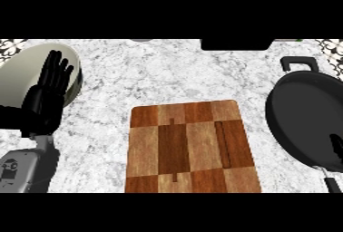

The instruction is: Pick the squash from the cutting board and place it in the pot

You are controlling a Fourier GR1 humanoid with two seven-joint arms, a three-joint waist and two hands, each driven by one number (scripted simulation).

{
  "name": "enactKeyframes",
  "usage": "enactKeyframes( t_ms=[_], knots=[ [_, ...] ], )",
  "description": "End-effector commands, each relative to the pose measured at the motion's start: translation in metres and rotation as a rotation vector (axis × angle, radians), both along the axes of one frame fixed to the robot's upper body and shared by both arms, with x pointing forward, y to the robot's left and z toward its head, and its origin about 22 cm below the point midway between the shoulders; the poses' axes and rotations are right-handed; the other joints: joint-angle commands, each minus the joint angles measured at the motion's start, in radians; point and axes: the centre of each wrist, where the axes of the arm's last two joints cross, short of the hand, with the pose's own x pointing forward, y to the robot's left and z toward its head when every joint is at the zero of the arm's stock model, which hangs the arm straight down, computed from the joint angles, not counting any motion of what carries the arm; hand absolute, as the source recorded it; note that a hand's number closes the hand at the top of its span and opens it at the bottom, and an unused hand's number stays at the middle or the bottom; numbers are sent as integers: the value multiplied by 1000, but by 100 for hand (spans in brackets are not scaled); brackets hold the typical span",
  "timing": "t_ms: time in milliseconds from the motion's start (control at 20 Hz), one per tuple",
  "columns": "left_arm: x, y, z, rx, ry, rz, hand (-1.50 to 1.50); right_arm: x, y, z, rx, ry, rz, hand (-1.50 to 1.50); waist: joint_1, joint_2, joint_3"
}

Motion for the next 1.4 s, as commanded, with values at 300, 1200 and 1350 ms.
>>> enactKeyframes(
  t_ms=[300, 1200, 1350],
  knots=[
    [9, 8, 13, 2, 0, -3, 0, 64, -76, -44, -25, 118, 5, 150, 12, 1, -2],
    [1, 2, -16, -23, 7, 2, 0, 101, -87, -65, 440, 169, 300, -150, 0, -2, -2],
    [-2, 5, 4, -4, 6, 19, 0, 82, -96, -76, 562, 180, 250, -150, -6, -6, -3]
  ],
)
